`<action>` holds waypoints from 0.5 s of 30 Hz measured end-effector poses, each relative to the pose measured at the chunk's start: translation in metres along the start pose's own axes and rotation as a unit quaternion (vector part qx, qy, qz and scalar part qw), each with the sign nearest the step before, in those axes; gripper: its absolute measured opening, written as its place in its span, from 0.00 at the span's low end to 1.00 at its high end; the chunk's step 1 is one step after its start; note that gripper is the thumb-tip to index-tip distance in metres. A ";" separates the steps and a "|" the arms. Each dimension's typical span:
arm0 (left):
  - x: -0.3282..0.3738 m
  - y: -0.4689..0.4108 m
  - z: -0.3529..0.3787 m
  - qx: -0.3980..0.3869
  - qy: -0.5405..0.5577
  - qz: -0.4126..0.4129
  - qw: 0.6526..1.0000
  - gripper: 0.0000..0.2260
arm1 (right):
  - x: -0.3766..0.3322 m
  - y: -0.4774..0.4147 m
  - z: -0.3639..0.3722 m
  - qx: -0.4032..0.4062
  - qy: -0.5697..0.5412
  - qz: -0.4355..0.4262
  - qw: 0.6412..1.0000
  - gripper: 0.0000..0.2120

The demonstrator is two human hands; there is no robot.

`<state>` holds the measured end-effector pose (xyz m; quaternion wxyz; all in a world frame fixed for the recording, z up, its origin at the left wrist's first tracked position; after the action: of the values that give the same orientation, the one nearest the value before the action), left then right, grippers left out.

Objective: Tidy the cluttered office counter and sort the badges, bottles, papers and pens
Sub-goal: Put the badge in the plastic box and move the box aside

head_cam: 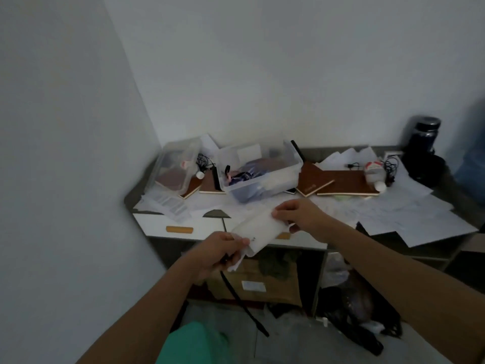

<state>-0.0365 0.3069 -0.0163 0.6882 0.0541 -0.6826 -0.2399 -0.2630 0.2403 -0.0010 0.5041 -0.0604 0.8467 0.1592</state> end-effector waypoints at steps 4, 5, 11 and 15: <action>0.033 -0.038 -0.046 0.039 0.024 0.041 0.998 0.11 | -0.019 -0.060 -0.031 0.064 -0.088 -0.005 0.994 0.03; 0.045 -0.059 -0.063 0.050 0.038 0.050 0.997 0.11 | -0.024 -0.088 -0.042 0.082 -0.112 -0.001 0.990 0.03; 0.111 -0.127 -0.138 0.118 0.206 0.127 0.963 0.08 | -0.049 -0.173 -0.099 0.181 -0.203 0.016 0.962 0.02; 0.178 -0.175 -0.157 0.093 0.298 0.181 0.933 0.10 | -0.057 -0.216 -0.122 0.227 -0.200 0.026 0.953 0.03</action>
<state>0.0618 0.0413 0.0665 0.8834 0.0622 -0.4640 -0.0191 -0.2807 -0.0065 0.0576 0.6596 0.1104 0.7433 -0.0154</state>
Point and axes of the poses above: each hand's wrist, its own y-axis away from the middle knuckle, its own z-axis out of the palm, x = y × z, the point moved 2 cm from there along -y, towards the middle knuckle, and after that the axes turned 12 degrees about y, right-handed, at the moved point
